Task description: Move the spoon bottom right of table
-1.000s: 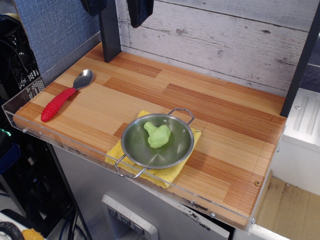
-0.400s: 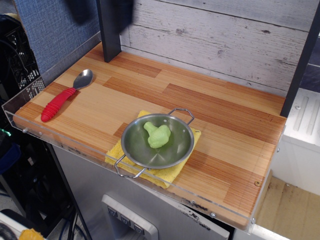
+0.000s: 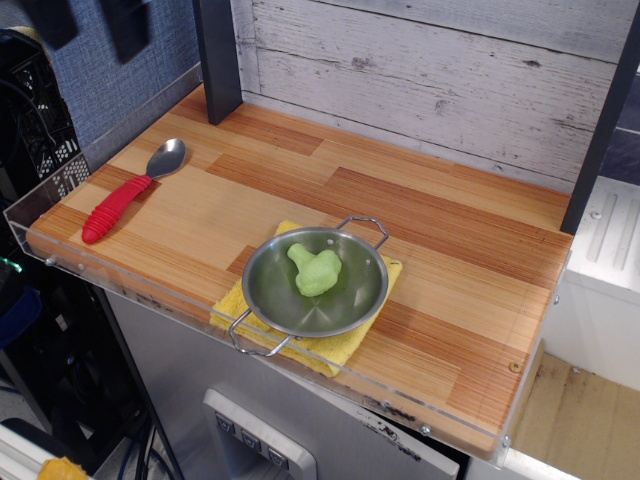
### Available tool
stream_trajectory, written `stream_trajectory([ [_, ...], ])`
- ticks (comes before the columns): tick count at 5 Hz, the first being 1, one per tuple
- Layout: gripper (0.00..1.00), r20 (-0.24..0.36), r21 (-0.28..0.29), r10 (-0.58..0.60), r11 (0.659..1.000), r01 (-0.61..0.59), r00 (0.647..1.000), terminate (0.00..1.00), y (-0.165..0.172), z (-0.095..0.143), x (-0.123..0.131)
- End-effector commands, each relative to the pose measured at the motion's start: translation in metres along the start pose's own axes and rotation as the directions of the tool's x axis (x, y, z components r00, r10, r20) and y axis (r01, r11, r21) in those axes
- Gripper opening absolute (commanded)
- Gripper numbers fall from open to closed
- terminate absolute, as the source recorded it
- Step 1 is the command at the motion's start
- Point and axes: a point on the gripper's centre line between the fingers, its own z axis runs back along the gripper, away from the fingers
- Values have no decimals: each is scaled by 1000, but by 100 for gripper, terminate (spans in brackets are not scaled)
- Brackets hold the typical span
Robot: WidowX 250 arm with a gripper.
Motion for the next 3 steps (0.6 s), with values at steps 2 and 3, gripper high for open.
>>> stream_trajectory([
  [2, 100, -23, 8, -56, 998, 56, 998, 0, 15, -57, 13],
  [3, 100, -25, 11, -2, 1000, 2, 1000, 0, 13, -81, 13],
])
